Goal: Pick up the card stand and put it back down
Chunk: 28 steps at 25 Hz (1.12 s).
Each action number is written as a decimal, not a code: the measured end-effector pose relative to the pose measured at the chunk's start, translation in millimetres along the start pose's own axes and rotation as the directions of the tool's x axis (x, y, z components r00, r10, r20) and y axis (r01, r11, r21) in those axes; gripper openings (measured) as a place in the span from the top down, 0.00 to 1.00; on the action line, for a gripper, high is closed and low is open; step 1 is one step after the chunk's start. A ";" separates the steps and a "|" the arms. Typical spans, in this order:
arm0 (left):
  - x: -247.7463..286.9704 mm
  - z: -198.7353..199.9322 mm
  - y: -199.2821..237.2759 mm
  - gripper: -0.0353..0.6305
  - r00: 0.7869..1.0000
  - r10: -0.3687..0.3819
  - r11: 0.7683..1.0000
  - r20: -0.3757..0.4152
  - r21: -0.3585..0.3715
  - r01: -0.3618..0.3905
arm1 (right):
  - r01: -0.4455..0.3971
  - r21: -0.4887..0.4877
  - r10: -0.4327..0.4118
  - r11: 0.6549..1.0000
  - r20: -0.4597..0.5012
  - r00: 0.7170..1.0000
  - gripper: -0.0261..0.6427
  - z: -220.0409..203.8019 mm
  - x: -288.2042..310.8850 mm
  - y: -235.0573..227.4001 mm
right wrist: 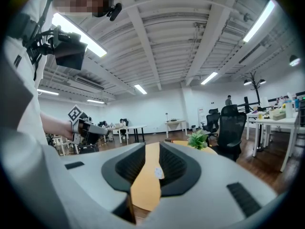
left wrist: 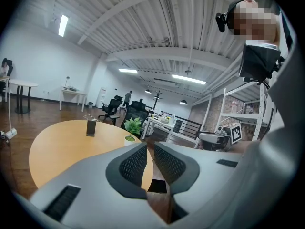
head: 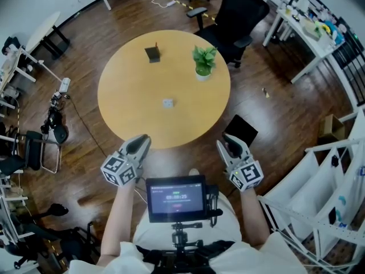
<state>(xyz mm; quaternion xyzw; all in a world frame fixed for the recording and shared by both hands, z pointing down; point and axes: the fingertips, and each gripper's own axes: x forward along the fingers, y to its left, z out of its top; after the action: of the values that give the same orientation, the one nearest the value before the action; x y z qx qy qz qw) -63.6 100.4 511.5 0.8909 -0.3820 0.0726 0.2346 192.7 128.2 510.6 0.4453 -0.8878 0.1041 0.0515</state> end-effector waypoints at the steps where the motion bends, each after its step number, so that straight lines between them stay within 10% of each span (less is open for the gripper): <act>1: 0.4 -1.4 -0.7 0.88 1.000 0.001 1.000 -0.001 -0.002 -0.001 | -0.003 0.000 0.003 1.000 -0.004 1.000 0.81 0.0 -0.7 0.4; 28: 15.9 -19.4 -19.9 0.93 0.999 0.020 1.000 -0.028 -0.014 -0.020 | -0.011 0.003 0.011 1.000 -0.025 1.000 0.81 -11.7 -20.0 -18.5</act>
<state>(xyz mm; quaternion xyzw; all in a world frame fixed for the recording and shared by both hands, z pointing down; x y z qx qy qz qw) -37.3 111.3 526.3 0.8844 -0.3881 0.0846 0.2452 219.5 135.7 520.9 0.4391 -0.8894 0.1110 0.0615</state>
